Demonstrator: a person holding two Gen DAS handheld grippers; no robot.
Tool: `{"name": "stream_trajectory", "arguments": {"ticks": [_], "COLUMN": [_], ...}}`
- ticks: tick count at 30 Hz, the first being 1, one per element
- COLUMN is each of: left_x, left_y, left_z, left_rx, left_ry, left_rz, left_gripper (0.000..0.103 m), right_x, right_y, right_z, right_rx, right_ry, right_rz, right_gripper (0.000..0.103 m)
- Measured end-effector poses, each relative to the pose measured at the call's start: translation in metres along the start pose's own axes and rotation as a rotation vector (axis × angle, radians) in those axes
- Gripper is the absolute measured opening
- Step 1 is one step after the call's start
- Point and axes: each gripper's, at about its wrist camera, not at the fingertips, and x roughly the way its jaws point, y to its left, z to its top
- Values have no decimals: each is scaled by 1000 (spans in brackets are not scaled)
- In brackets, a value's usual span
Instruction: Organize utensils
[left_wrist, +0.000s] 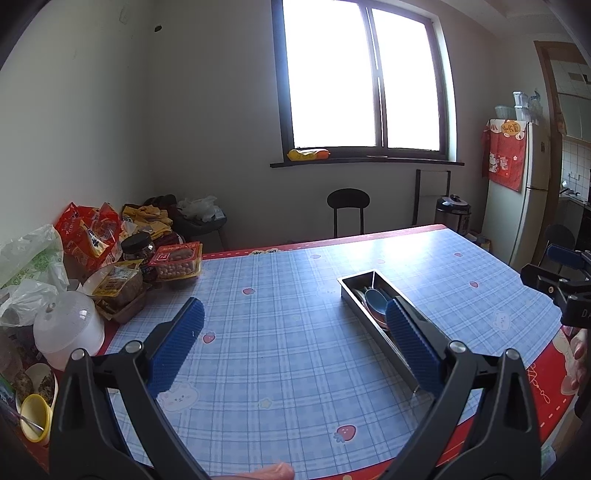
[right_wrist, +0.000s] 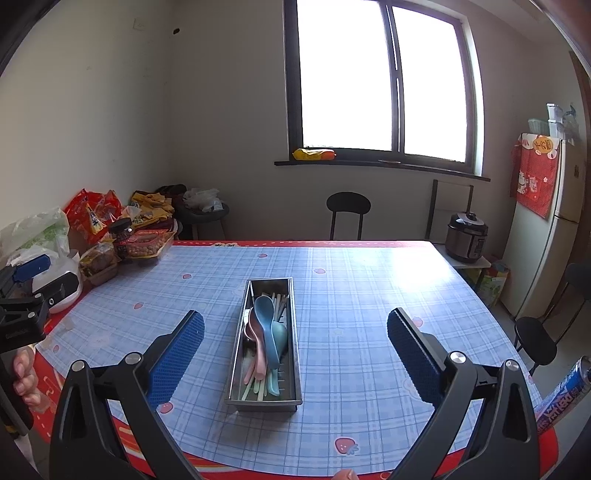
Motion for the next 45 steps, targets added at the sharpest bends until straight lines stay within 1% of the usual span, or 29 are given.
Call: {"name": "stream_trajectory", "arguments": {"ticks": [23, 40, 45], "left_x": [6, 10, 12], "left_y": [1, 4, 5], "left_z": [-4, -7, -7], "left_rx": [11, 3, -2], "left_ry": [16, 32, 41], "left_rz": [21, 29, 21], "left_gripper": [97, 97, 97], "right_x": [3, 8, 8], "right_y": [-1, -1, -2], "right_z": [-3, -6, -6], "right_rx": [-34, -38, -37], "right_ry": [13, 23, 26], "right_rz": [-47, -56, -57], "right_gripper": [97, 97, 97]}}
